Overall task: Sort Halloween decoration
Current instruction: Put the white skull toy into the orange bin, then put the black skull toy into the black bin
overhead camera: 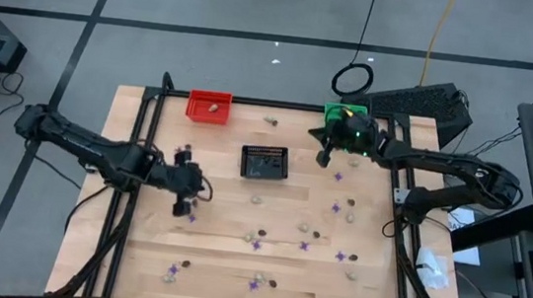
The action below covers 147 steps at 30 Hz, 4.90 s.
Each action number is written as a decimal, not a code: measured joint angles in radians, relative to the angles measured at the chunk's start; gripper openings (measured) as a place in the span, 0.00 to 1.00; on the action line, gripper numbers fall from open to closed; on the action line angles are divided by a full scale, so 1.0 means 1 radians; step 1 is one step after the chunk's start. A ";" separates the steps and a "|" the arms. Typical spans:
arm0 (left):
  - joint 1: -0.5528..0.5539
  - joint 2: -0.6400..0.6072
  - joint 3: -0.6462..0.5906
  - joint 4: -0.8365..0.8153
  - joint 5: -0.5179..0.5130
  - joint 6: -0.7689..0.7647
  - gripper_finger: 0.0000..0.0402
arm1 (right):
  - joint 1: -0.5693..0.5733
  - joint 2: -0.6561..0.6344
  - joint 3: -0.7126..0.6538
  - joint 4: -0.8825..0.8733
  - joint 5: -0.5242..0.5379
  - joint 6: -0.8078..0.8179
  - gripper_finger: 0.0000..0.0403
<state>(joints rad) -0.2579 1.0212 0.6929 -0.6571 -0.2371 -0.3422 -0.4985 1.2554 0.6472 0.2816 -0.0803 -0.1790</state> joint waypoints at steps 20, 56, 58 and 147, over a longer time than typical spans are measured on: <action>-0.189 0.323 0.004 -0.169 0.114 -0.176 0.38 | 0.049 -0.002 -0.001 0.041 0.000 -0.032 0.00; -0.140 0.411 -0.022 -0.074 0.158 -0.097 0.12 | 0.049 -0.002 0.000 0.030 0.001 -0.024 0.00; -0.133 0.393 -0.001 -0.100 0.158 -0.097 0.12 | 0.049 -0.002 0.000 0.030 0.001 -0.024 0.00; 1.115 0.620 0.542 -0.149 0.114 0.611 0.37 | 0.049 -0.002 0.000 0.018 0.001 -0.050 0.00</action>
<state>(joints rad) 0.8566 1.6410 1.2350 -0.8065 -0.1232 0.2691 -0.4496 1.2537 0.6476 0.3001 -0.0792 -0.2295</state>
